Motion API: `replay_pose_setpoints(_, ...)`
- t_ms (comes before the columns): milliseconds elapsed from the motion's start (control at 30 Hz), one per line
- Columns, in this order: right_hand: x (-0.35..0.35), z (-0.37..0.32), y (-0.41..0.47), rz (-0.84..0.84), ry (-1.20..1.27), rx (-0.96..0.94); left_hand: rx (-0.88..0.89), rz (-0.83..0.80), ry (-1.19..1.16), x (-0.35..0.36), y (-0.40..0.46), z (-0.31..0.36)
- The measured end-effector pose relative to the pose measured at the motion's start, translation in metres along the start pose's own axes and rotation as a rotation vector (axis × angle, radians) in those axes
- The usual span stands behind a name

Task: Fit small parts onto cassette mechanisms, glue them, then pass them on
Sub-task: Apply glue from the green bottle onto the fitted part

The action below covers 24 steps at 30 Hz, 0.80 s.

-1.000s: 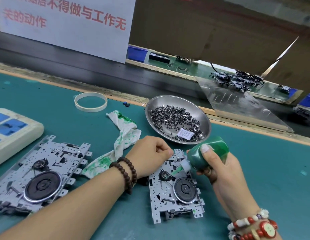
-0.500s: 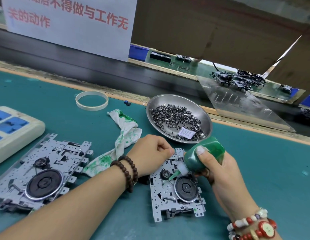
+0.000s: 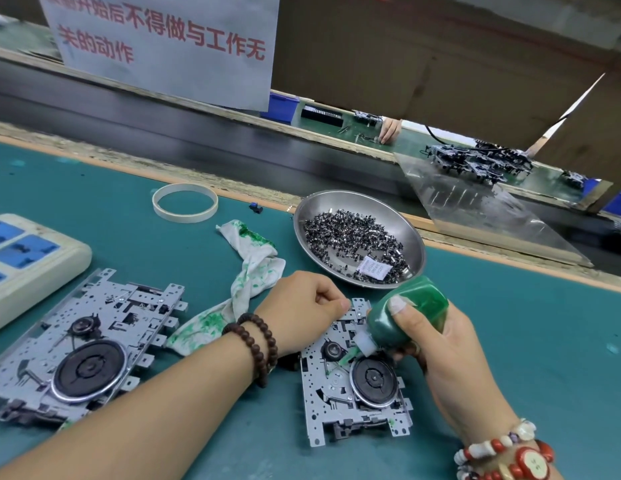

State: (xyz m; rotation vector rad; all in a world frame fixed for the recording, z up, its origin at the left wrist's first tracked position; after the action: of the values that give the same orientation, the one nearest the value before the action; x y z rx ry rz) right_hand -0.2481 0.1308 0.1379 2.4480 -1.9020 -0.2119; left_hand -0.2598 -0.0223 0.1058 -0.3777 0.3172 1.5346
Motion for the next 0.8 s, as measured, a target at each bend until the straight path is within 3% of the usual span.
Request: replay_pose_setpoints(800, -0.0052, 0.0007, 0.0003, 0.032, 0.084, 0.0, -0.004, -0.002, 0.01, -0.0001, -0.0005, 0.0005)
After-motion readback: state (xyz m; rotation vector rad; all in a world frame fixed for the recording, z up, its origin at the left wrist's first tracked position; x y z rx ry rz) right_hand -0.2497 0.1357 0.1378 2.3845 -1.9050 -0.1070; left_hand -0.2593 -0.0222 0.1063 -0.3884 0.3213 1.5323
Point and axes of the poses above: each hand's wrist, its own y-axis towards the middle knuckle, its own x-axis out of the palm, z = x × y, the point moved 9 cm from there along y, towards the middle knuckle, and after that the axes turned 2 degrees about -z, right-handed, at the moved point
